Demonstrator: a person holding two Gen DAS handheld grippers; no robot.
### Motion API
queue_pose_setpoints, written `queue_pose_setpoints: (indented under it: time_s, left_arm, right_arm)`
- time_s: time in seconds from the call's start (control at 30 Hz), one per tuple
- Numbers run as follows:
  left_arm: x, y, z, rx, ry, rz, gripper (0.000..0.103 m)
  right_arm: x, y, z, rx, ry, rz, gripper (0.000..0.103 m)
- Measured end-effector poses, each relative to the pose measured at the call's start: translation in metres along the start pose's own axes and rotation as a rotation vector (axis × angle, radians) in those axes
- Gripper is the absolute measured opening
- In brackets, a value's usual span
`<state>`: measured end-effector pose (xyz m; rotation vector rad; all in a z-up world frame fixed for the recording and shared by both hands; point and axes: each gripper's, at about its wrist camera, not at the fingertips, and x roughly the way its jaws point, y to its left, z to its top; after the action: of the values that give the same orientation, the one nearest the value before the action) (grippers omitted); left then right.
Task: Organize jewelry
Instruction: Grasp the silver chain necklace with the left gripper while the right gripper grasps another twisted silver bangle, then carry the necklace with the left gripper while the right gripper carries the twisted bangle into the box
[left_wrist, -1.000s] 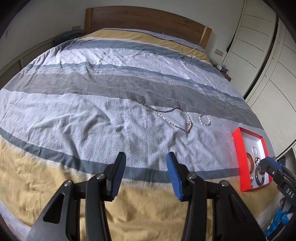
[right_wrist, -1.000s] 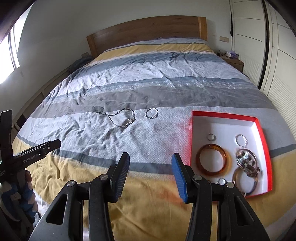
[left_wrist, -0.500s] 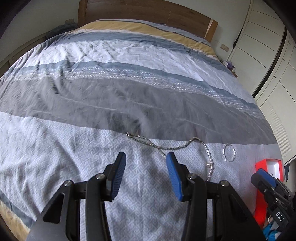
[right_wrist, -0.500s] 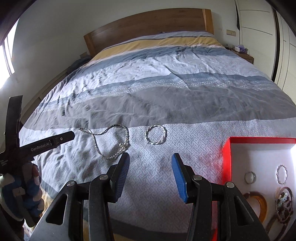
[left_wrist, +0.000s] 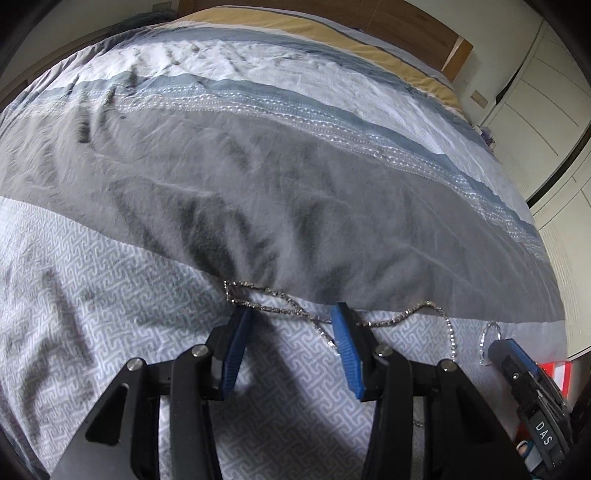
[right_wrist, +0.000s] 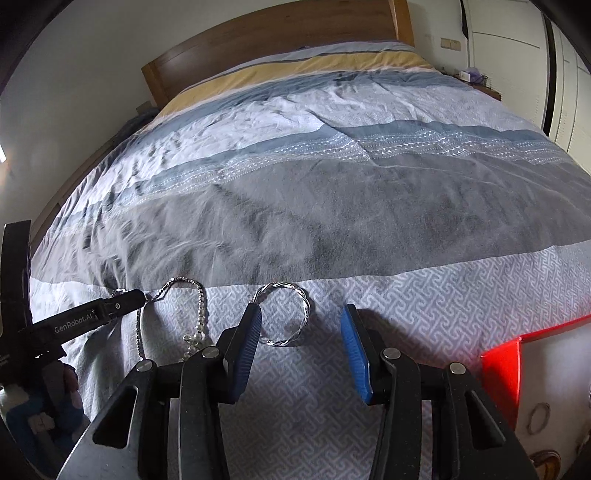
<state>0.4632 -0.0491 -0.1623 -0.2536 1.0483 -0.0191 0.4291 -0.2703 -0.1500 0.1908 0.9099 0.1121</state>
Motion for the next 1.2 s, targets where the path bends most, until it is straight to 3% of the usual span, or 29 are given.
queue_pose_setpoints:
  time_s: [0.1, 0.2, 0.27, 0.37, 0.77, 1.2]
  left_arm:
    - [0.004, -0.008, -0.002, 0.037, -0.012, 0.038, 0.044]
    - [0.005, -0.014, -0.005, 0.070, -0.048, 0.063, 0.043]
    - [0.004, -0.017, -0.006, 0.093, -0.068, 0.068, 0.029]
    - [0.001, -0.018, -0.006, 0.102, -0.063, 0.015, 0.004]
    - [-0.040, -0.020, -0.013, 0.061, -0.089, -0.063, 0.004]
    - [-0.147, -0.050, -0.013, 0.095, -0.192, -0.098, 0.004]
  right_arm:
    - [0.009, 0.003, -0.002, -0.028, 0.007, -0.017, 0.037]
    - [0.017, 0.004, -0.004, -0.046, 0.016, -0.032, 0.022]
    - [0.019, 0.003, -0.004, -0.041, 0.020, -0.035, 0.010]
    - [0.016, 0.001, -0.004, -0.034, 0.013, -0.031, 0.006]
    - [-0.050, 0.007, -0.011, -0.014, -0.087, -0.020, 0.004]
    - [-0.160, -0.003, -0.025, -0.018, -0.157, -0.052, 0.004]
